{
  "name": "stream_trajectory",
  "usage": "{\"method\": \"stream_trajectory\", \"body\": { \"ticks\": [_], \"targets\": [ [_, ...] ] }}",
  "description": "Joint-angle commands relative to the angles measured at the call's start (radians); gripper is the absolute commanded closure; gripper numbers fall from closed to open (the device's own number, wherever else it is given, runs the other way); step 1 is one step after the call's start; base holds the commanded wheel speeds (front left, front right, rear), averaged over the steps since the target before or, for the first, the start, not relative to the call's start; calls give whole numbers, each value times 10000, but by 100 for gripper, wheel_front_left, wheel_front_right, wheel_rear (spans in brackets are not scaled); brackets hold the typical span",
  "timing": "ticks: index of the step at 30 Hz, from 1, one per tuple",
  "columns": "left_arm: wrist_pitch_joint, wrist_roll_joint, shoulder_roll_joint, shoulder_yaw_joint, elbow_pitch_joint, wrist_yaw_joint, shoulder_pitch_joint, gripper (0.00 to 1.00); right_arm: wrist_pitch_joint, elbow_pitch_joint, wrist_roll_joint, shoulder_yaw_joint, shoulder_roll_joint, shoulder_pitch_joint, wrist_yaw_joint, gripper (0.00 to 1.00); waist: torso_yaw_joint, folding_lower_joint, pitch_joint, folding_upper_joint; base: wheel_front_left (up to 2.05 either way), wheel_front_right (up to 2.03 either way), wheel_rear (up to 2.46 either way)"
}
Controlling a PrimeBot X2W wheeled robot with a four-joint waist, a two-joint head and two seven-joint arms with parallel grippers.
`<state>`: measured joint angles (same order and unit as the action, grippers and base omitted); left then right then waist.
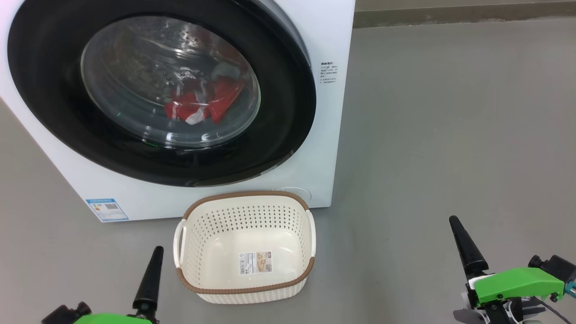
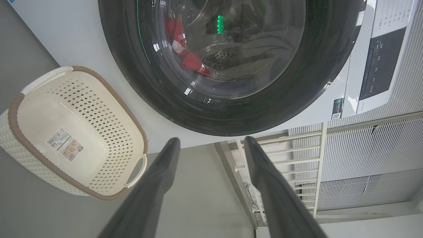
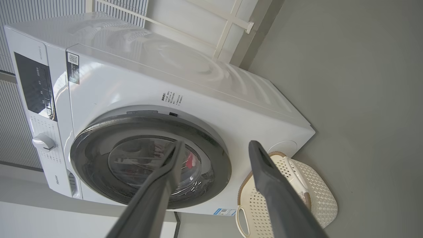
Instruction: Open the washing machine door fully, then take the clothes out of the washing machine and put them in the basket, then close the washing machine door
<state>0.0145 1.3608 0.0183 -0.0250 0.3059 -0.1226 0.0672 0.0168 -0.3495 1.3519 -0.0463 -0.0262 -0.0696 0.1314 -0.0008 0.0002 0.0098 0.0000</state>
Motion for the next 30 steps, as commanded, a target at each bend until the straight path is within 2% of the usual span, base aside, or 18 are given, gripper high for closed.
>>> {"method": "stream_trajectory", "body": {
  "ticks": [1,15,30],
  "targets": [
    [-85,-271,154,-52,-294,-26,472,0,-108,227,-255,93,-99,-567,-2,0,0,-1,5,0,0,0,0],
    [-497,-2177,142,-9,-356,-35,766,0,-520,180,-2424,390,-117,-881,-3,0,19,-1,55,0,0,0,0],
    [-939,-4083,174,33,-148,-44,1112,0,-962,-3,-4125,571,-141,-1205,-4,0,35,-1,57,0,0,0,0]
  ]
}}
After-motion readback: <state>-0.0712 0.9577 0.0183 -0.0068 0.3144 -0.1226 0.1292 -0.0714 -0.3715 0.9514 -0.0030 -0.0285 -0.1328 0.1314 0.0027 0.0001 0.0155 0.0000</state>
